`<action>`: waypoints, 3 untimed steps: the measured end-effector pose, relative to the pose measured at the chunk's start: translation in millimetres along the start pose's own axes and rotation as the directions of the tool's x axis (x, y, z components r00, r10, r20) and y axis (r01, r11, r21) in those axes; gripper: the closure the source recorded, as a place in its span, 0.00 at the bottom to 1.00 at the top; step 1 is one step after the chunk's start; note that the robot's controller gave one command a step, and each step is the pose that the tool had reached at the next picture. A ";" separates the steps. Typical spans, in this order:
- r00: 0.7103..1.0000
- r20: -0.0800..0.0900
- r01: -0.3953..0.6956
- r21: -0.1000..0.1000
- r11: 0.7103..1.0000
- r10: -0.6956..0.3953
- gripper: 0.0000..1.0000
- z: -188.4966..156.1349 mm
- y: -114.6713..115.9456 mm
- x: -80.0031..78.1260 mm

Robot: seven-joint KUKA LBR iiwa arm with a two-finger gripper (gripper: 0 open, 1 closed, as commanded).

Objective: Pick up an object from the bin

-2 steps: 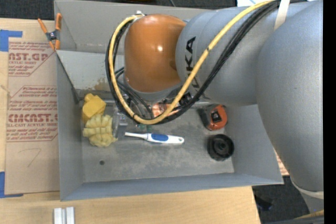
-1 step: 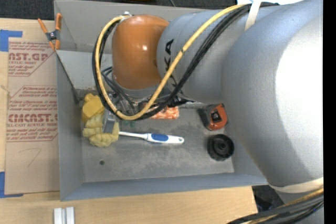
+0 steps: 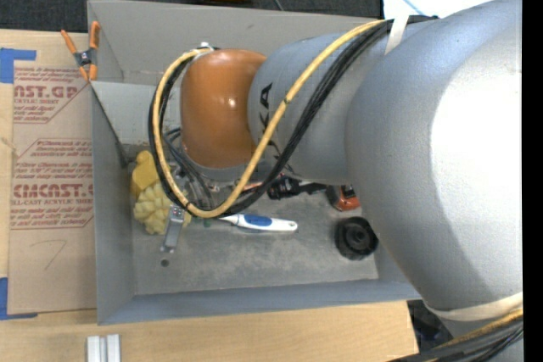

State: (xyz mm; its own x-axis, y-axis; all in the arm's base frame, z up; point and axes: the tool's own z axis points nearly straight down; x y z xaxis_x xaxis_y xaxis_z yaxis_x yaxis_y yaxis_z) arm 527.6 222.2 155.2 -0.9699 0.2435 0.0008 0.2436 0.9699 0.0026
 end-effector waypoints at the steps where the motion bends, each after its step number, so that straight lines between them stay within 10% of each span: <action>1: 1.000 0.002 0.000 -0.001 1.000 0.000 0.00 -0.5 0.2 -0.7; 2: 0.987 0.001 0.162 0.001 0.987 -0.162 0.00 -75.0 4.9 15.5; 3: 0.980 0.001 -0.198 0.001 0.980 0.198 0.00 -28.9 -5.9 -6.7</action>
Offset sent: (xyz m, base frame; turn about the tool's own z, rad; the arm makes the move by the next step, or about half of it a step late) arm -0.0156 0.0094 0.0841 -0.1800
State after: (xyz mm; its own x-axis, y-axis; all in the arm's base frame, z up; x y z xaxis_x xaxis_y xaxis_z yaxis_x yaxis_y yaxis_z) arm 532.7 214.7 184.1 -0.9023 0.4311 0.0004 0.4311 0.9023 0.0017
